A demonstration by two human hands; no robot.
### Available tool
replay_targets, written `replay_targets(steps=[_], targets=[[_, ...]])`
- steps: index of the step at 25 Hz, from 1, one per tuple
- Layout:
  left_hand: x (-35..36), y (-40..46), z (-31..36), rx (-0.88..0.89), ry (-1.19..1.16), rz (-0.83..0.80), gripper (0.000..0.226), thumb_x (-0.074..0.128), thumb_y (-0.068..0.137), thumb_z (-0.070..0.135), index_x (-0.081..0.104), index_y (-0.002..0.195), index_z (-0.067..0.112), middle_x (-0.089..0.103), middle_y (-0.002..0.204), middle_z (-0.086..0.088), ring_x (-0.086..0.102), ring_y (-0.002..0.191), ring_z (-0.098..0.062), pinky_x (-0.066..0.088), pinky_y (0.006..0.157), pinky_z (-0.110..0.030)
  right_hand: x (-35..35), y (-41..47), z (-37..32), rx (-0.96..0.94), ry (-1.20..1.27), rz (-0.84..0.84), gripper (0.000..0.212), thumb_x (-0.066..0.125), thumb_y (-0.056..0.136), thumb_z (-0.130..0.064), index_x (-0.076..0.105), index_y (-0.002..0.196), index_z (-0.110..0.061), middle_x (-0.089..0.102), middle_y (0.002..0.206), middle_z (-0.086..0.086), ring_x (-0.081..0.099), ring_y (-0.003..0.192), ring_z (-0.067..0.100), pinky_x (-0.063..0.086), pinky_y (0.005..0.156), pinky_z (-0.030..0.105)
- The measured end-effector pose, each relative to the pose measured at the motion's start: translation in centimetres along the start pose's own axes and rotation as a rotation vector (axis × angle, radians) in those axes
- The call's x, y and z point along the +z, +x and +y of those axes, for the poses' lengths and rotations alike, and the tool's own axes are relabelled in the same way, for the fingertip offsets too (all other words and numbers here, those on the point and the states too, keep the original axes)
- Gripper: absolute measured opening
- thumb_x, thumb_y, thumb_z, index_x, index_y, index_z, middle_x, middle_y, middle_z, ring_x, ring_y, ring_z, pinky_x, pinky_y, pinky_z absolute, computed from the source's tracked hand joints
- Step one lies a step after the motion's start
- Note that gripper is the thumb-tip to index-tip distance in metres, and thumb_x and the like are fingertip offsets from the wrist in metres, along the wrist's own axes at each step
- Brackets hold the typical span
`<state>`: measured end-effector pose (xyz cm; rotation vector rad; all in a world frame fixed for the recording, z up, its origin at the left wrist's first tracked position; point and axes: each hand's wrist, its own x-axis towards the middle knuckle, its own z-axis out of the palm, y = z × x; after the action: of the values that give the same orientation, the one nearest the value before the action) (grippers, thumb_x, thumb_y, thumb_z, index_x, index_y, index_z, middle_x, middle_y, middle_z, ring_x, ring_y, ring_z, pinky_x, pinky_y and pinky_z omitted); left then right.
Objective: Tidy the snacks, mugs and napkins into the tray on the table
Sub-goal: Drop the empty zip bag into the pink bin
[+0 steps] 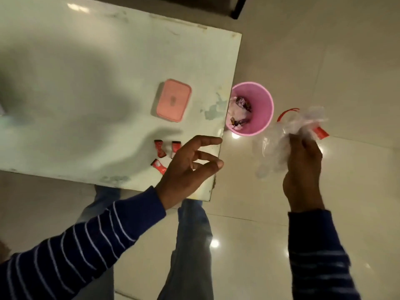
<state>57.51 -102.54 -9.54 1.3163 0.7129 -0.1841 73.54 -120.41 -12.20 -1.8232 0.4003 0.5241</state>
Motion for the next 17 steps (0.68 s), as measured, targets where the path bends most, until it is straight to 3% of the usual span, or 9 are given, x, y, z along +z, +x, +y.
replay_targets(steps=[3, 5, 7, 9, 11, 12, 14, 16, 17], targets=[[1.6, 2.3, -0.9, 0.014, 0.018, 0.076, 0.032, 0.066, 0.084, 0.022, 0.063, 0.115, 0.017, 0.068, 0.120, 0.004, 0.068, 0.099, -0.026, 0.054, 0.092, -0.052, -0.7, 6.9, 2.9, 0.015, -0.055, -0.014, 0.022, 0.069, 0.091, -0.018, 0.072, 0.109, -0.005, 0.070, 0.101, 0.004, 0.067, 0.088, 0.018, 0.058, 0.076, 0.036], [2.2, 3.5, -1.3, 0.020, 0.030, 0.117, 0.024, 0.064, 0.086, 0.018, 0.065, 0.110, 0.017, 0.072, 0.113, 0.001, 0.069, 0.096, -0.025, 0.056, 0.089, -0.051, -0.1, 10.5, 4.8, 0.055, -0.122, 0.042, 0.010, 0.076, 0.084, -0.016, 0.074, 0.093, -0.011, 0.068, 0.091, 0.005, 0.064, 0.076, 0.022, 0.061, 0.075, 0.049], [2.1, 4.4, -1.6, 0.013, 0.020, 0.164, 0.020, 0.062, 0.087, 0.016, 0.066, 0.107, 0.015, 0.074, 0.108, -0.001, 0.070, 0.095, -0.021, 0.059, 0.084, -0.041, 1.5, 13.2, 6.5, 0.015, -0.193, 0.094, 0.019, 0.074, 0.077, -0.011, 0.065, 0.067, -0.025, 0.065, 0.080, 0.002, 0.060, 0.070, 0.020, 0.061, 0.070, 0.055], [1.5, 4.9, -1.9, 0.015, 0.006, 0.209, 0.018, 0.060, 0.088, 0.013, 0.066, 0.105, 0.012, 0.074, 0.106, -0.003, 0.070, 0.092, -0.016, 0.055, 0.074, -0.024, 3.2, 15.5, 8.5, -0.126, -0.244, 0.128, 0.020, 0.066, 0.073, -0.009, 0.056, 0.061, -0.022, 0.059, 0.074, 0.003, 0.055, 0.067, 0.017, 0.059, 0.065, 0.053], [1.0, 5.1, -2.0, 0.032, -0.001, 0.229, 0.017, 0.059, 0.090, 0.009, 0.066, 0.106, 0.010, 0.074, 0.105, -0.006, 0.070, 0.088, -0.015, 0.050, 0.071, -0.016, 4.0, 18.1, 11.2, -0.309, -0.390, 0.174, 0.002, 0.061, 0.073, -0.012, 0.059, 0.074, -0.012, 0.060, 0.082, 0.009, 0.057, 0.073, 0.019, 0.056, 0.068, 0.049], [0.6, 5.2, -2.3, 0.037, 0.001, 0.241, 0.017, 0.059, 0.091, 0.007, 0.066, 0.106, 0.010, 0.074, 0.106, -0.006, 0.071, 0.086, -0.015, 0.050, 0.071, -0.015, 4.5, 20.0, 13.2, -0.397, -0.462, 0.188, 0.010, 0.059, 0.076, -0.015, 0.060, 0.080, -0.006, 0.062, 0.086, 0.012, 0.058, 0.078, 0.020, 0.054, 0.072, 0.049], [-0.7, 5.0, -2.9, 0.049, 0.009, 0.284, 0.017, 0.058, 0.092, 0.008, 0.065, 0.107, 0.011, 0.074, 0.107, -0.007, 0.071, 0.085, -0.015, 0.050, 0.071, -0.016, 5.4, 23.0, 16.9, -0.420, -0.668, 0.030, 0.029, 0.058, 0.083, -0.022, 0.062, 0.104, -0.003, 0.065, 0.109, 0.016, 0.060, 0.098, 0.023, 0.051, 0.089, 0.052], [-2.1, 4.5, -3.5, 0.066, 0.004, 0.332, 0.017, 0.058, 0.092, 0.008, 0.066, 0.107, 0.010, 0.073, 0.107, -0.007, 0.071, 0.086, -0.015, 0.051, 0.071, -0.018, 6.0, 24.2, 19.4, -0.332, -0.940, -0.239, 0.062, 0.061, 0.088, -0.022, 0.042, 0.144, -0.005, 0.039, 0.151, 0.022, 0.040, 0.137, 0.037, 0.031, 0.116, 0.052], [-2.9, 4.3, -3.8, 0.069, -0.005, 0.355, 0.017, 0.058, 0.091, 0.009, 0.066, 0.106, 0.011, 0.073, 0.107, -0.007, 0.071, 0.087, -0.016, 0.052, 0.071, -0.020, 6.0, 24.1, 19.5, -0.280, -0.995, -0.282, 0.075, 0.062, 0.088, -0.022, 0.028, 0.152, -0.005, 0.024, 0.159, 0.024, 0.026, 0.144, 0.042, 0.022, 0.121, 0.051]])
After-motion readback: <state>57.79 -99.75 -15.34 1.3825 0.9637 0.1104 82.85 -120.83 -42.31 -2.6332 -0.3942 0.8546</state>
